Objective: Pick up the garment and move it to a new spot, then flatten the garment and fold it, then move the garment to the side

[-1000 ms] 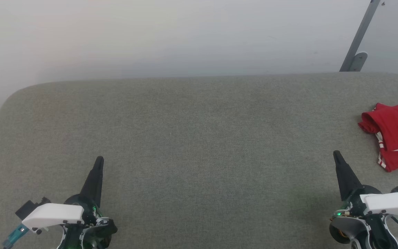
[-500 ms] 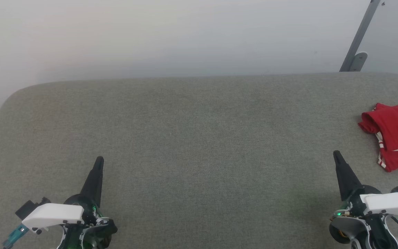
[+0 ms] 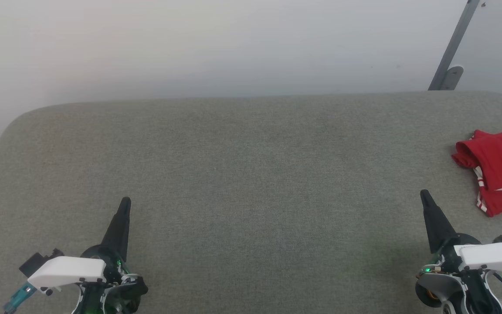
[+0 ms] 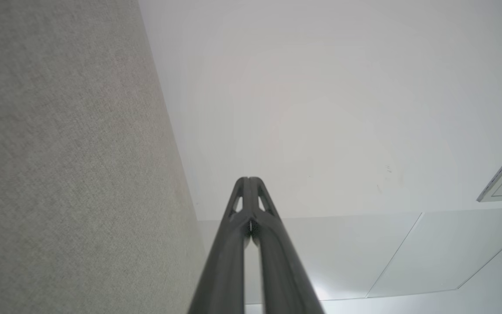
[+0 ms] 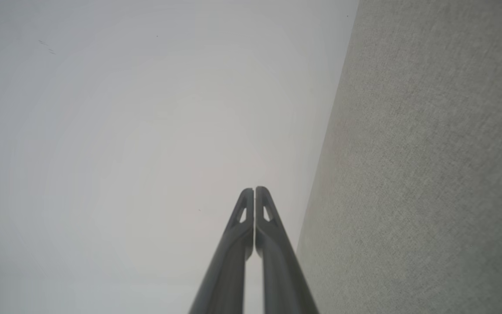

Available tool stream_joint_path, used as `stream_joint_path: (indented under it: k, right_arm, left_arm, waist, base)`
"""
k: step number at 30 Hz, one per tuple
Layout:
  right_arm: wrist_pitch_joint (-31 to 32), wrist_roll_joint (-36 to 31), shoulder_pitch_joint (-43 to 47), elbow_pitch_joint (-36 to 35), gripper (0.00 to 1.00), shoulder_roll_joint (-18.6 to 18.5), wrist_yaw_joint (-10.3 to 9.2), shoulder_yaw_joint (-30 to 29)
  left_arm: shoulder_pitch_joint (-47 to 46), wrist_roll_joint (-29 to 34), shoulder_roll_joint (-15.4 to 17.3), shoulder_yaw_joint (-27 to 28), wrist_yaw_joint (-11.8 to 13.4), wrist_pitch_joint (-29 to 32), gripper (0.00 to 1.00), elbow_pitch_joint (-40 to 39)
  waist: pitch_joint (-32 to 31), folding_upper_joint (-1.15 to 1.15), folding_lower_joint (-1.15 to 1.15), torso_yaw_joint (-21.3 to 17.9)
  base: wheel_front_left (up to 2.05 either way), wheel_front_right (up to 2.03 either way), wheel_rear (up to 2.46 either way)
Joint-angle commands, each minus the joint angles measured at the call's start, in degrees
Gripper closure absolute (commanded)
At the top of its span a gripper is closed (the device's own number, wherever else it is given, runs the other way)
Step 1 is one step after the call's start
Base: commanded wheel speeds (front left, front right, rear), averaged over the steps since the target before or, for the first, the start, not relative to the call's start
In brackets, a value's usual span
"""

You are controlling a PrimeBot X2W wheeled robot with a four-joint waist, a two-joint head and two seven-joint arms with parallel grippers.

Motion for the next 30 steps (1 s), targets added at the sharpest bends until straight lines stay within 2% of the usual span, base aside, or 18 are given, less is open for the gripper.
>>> stream_joint_path:
  k: [1,30]
  right_arm:
    - [0.14,0.26,-0.30,-0.17,1.00,0.19,0.02,-0.01]
    - [0.14,0.25,-0.29,-0.17,1.00,0.19,0.02,0.00]
  left_arm:
    - [-0.65,-0.20,-0.17,0.13,-0.15,0.18,1.00,-0.19]
    - [-0.65,-0.20,-0.17,0.13,-0.15,0.16,1.00,-0.19]
  waist:
    - [0.00,0.00,0.00,0.00]
    - [0.00,0.00,0.00,0.00]
  base:
    - [0.00,0.00,0.00]
    - [0.00,0.00,0.00]
